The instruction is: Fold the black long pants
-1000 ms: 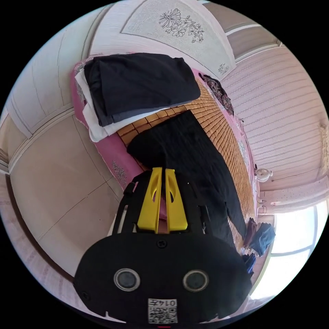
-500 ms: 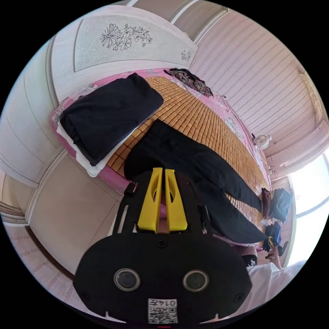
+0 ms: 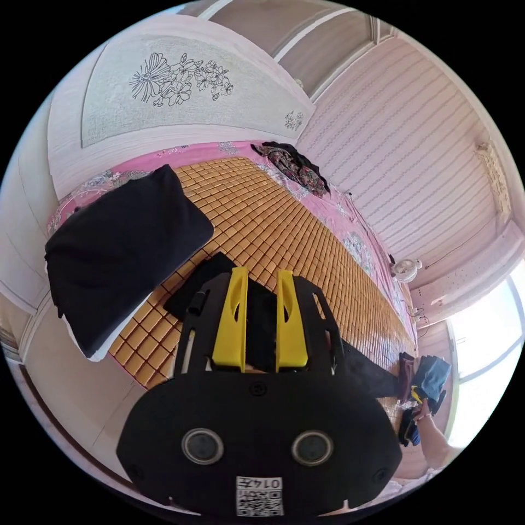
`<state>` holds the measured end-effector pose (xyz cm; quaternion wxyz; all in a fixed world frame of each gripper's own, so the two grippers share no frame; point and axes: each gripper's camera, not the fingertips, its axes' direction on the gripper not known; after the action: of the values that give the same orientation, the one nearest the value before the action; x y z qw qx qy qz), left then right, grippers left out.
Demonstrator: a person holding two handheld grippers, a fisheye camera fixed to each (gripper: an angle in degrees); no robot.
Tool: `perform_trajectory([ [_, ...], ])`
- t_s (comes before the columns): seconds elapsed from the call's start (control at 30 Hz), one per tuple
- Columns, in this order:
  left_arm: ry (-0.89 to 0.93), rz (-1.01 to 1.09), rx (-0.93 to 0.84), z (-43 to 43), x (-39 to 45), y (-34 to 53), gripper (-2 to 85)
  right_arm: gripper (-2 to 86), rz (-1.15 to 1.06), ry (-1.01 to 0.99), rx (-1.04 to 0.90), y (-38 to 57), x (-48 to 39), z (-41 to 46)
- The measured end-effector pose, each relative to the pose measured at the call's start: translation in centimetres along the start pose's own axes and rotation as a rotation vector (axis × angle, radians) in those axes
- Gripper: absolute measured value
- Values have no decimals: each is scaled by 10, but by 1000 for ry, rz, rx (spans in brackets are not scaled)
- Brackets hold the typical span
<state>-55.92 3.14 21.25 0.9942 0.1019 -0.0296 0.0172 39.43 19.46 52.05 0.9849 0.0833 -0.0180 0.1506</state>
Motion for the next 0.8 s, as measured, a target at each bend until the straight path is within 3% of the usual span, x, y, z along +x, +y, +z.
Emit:
perform_trajectory([
  [0.13,-22,114,-136,31,25,23,55,93,-70,40,-113,8,-14,42],
  [0.3,-264,289,-458,99,65,57,19,40,-199,69,-163,11,-42,64],
  [0.33,-301,333,-388,97,76,61,7,30,-230,80,-164,12,-47,64],
  [0.53,-391,490,-545,109,105,70,-9,11,-358,124,-231,42,-43,50],
  [0.8,-271,614,-623,86,118,122,-9,27,-277,183,-240,134,22,-2],
])
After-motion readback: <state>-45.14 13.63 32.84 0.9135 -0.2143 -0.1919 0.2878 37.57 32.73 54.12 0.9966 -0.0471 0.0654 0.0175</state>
